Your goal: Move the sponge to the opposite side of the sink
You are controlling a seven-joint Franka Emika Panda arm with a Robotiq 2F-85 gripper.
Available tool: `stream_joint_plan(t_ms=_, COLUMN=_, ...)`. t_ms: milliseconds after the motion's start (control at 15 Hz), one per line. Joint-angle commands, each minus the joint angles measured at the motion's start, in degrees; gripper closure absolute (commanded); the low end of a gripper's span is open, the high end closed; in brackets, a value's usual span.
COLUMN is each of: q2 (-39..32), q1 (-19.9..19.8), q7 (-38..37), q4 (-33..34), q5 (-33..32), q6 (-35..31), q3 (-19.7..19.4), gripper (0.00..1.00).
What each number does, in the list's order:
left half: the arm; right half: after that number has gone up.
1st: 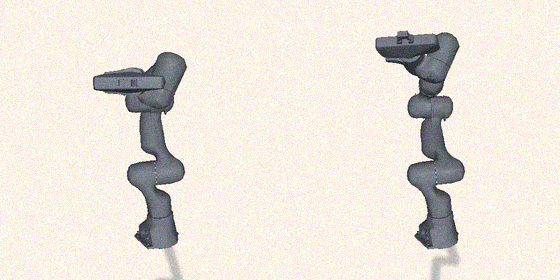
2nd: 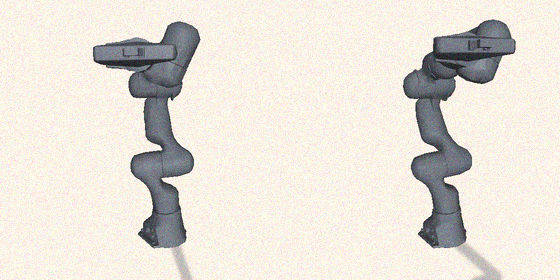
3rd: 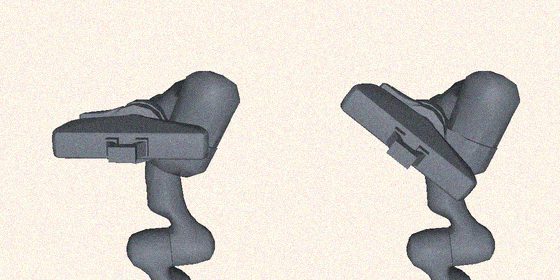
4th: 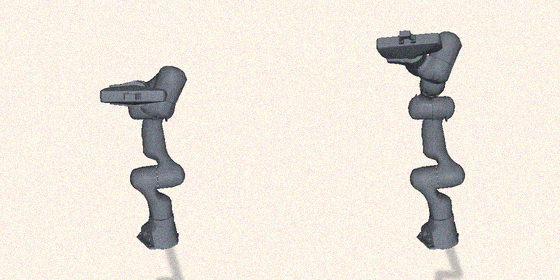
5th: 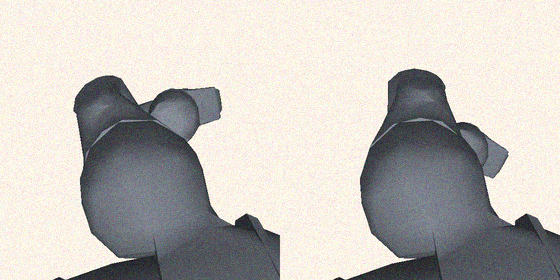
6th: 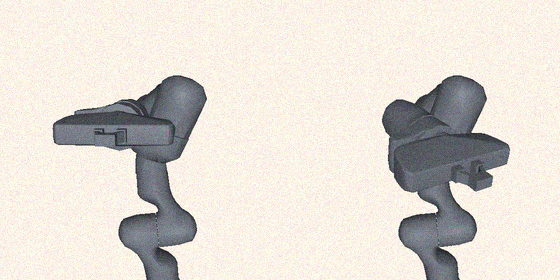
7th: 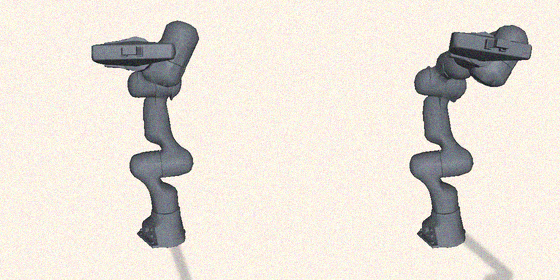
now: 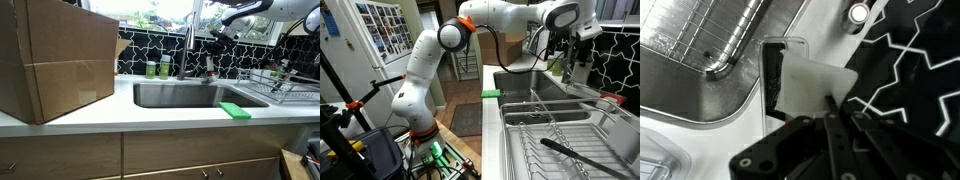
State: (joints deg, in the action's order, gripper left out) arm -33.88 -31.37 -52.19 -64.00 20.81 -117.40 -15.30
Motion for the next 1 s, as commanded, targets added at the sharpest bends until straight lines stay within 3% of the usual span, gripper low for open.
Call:
stream_joint_plan(t_ms=0, q2=7.45, q1=-0.17, q7=-0.77, q4=-7.06, q5=1.67, q6=4.87, q3=0.34, gripper=0.95)
stream_joint_plan(t_ms=600, q2=21.01, q1=-1.72, q7=0.3, q4=-19.01, q5=4.56, q6=30.93, q3=0.15, gripper=0.95)
stream_joint_plan(t_ms=733, q2=23.48, q1=-1.25, q7=1.61, q4=-22.86, q5=3.3, q6=31.96, q3=0.02, gripper=0.95)
stream_joint_plan(t_ms=800, q2=19.18, q1=0.36, q7=0.18, q4=-16.02, q5=4.13, q6=32.3, q3=-2.28, gripper=0.94)
stream_joint_plan(t_ms=933, q2=20.9, q1=0.69, q7=0.8, q4=-18.91, q5=4.06, q6=32.47, q3=-2.46, gripper=0.94)
